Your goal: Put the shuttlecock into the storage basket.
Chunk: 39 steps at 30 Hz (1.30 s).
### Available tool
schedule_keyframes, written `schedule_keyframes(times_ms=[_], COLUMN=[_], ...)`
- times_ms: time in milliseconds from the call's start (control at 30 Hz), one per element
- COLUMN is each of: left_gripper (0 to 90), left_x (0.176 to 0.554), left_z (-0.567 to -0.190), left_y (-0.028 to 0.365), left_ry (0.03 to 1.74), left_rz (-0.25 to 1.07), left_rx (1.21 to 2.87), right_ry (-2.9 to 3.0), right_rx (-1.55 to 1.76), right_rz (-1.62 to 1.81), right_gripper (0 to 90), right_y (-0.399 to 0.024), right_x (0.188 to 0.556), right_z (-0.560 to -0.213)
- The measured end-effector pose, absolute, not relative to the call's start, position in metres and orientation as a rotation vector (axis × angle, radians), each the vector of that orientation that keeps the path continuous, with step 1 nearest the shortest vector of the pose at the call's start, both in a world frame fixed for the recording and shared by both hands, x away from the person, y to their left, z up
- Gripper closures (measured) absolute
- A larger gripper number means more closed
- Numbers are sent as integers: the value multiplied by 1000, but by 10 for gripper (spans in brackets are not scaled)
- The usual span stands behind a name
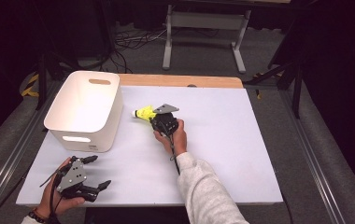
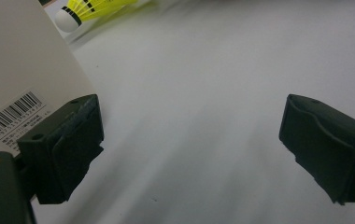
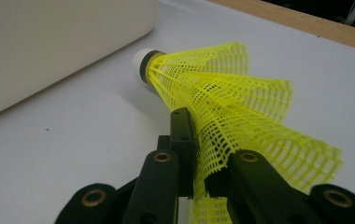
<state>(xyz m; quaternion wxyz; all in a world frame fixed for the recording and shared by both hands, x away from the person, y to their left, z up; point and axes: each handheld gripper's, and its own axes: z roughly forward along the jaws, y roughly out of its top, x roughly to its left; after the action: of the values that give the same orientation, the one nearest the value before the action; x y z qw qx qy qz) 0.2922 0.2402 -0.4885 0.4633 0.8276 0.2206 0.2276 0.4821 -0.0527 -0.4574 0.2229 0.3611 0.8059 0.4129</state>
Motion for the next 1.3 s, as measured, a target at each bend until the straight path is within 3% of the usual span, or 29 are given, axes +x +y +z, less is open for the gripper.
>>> schedule_keyframes(times_ms=[300,533,633,833,1100,1300], left_gripper=[75,76,76,77,85,86], left_x=[292,292,292,291,292,292], left_z=[-489,-489,-490,-489,-489,-489], left_y=[238,237,238,238,237,237], left_ry=[546,546,547,542,549,547], left_rz=[558,548,543,551,555,541], left_rx=[2041,2044,2043,2052,2052,2050], right_ry=[2254,2289,2333,2355,2367,2314], right_rx=[974,938,928,910,832,842], right_rz=[1185,1156,1157,1198,1146,1043], right_gripper=[868,832,731,684,551,727], right_y=[-58,-54,-52,-58,-45,-32], right_x=[474,476,478,477,476,481], right_z=[-455,-457,-460,-460,-463,-463])
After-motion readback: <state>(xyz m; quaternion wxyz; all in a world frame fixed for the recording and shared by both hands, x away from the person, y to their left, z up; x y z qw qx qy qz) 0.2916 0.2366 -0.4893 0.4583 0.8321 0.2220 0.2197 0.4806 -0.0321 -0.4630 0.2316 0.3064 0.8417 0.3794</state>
